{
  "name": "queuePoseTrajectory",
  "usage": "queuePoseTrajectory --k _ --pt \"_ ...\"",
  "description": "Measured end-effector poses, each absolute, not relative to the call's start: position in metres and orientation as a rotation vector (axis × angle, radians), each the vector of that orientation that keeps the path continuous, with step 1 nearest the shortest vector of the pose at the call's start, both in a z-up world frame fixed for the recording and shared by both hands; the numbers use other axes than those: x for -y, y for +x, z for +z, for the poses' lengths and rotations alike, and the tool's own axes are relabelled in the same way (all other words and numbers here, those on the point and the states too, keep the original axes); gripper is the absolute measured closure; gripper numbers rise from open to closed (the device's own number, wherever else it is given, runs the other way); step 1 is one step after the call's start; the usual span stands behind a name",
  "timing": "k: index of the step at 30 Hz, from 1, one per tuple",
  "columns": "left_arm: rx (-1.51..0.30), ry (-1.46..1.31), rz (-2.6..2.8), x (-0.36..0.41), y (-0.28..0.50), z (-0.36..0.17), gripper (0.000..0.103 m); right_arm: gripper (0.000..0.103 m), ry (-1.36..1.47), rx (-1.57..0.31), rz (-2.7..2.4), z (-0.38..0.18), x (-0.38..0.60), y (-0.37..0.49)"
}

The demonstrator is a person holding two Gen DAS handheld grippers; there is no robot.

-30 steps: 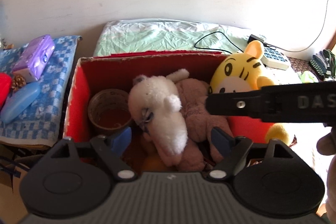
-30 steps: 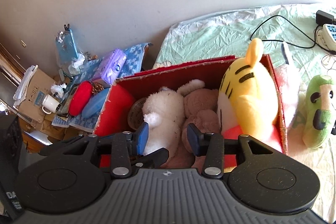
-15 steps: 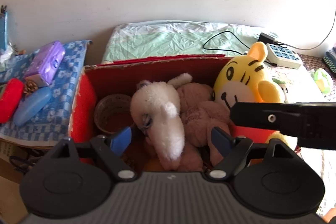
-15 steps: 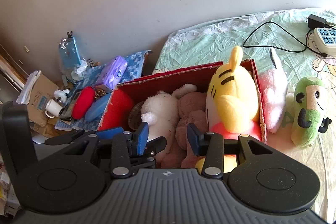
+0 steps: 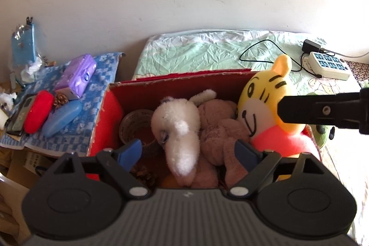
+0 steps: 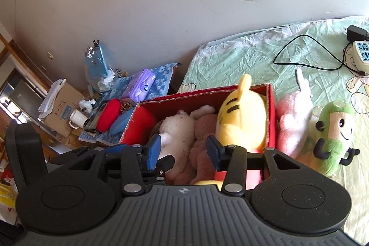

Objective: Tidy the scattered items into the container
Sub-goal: 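Withdraw the right gripper from the box back toward the plush toys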

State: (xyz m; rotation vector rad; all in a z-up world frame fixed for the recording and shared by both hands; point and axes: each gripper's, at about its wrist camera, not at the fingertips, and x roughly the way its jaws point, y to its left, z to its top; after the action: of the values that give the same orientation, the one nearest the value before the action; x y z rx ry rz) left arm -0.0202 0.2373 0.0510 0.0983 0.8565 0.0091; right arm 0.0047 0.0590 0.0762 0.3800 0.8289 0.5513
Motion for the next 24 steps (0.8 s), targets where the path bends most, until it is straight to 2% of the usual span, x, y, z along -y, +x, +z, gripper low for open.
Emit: queuePoseTrajectory --k 9,15,17,19,24 --pt "-0.830 -0.021 -0.054 -0.232 -0.046 0.052 0.032 0.056 0.416 -0.857 0.624 0.062 -0.026 0.007" --pt "-0.720 -0.006 -0.201 -0.192 -0.063 0.074 0.032 0.054 0.455 -0.862 0.595 0.045 0.011 0.012" --pt "-0.680 0.016 -0.270 -0.170 -0.070 0.082 0.028 0.053 0.479 -0.871 0.558 0.035 0.032 0.014" --pt "-0.658 0.024 -0.339 -0.148 -0.073 0.086 0.017 0.052 0.505 -0.885 0.514 0.025 0.052 0.015" --pt "-0.699 0.053 -0.458 -0.093 -0.063 0.071 0.017 0.051 0.553 -0.928 0.403 0.003 0.101 0.014"
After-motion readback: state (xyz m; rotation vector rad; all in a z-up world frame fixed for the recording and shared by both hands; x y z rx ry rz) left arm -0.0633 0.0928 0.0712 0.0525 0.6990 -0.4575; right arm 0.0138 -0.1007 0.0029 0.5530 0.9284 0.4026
